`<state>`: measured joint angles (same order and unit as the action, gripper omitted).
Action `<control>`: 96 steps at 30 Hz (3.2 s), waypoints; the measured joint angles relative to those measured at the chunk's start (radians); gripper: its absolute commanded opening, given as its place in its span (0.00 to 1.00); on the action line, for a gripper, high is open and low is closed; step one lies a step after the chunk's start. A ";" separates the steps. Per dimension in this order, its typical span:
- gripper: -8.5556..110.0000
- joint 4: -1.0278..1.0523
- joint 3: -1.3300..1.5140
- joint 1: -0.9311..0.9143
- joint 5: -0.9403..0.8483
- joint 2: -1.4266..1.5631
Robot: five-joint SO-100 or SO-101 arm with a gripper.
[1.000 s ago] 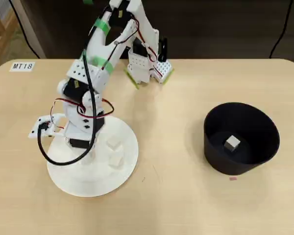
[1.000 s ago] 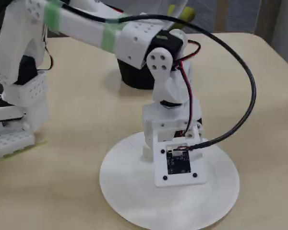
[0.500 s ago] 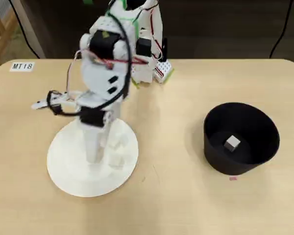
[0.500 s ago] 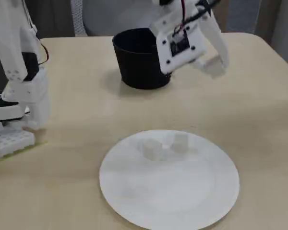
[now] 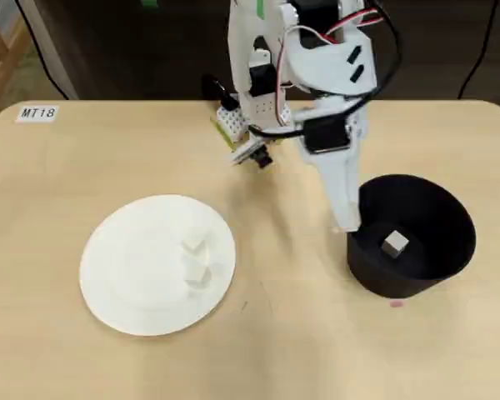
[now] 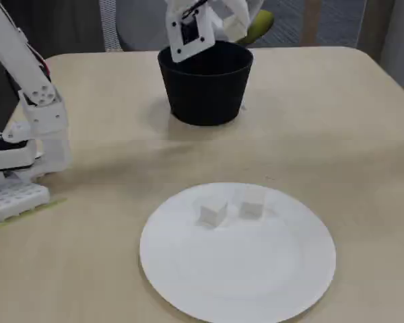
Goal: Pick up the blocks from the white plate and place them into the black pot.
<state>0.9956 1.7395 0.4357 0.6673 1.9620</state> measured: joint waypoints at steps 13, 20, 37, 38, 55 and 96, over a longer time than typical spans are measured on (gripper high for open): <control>0.05 -0.215 0.207 0.129 0.075 0.014; 0.26 -0.218 0.210 0.152 0.080 0.014; 0.05 -0.104 0.210 -0.066 -0.137 0.044; 0.05 -0.083 0.210 -0.118 -0.175 0.048; 0.05 0.095 0.074 -0.683 -0.690 -0.287; 0.20 0.066 -0.176 -0.676 -0.729 -0.683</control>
<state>1.0615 1.5631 -0.2408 -0.0614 1.2793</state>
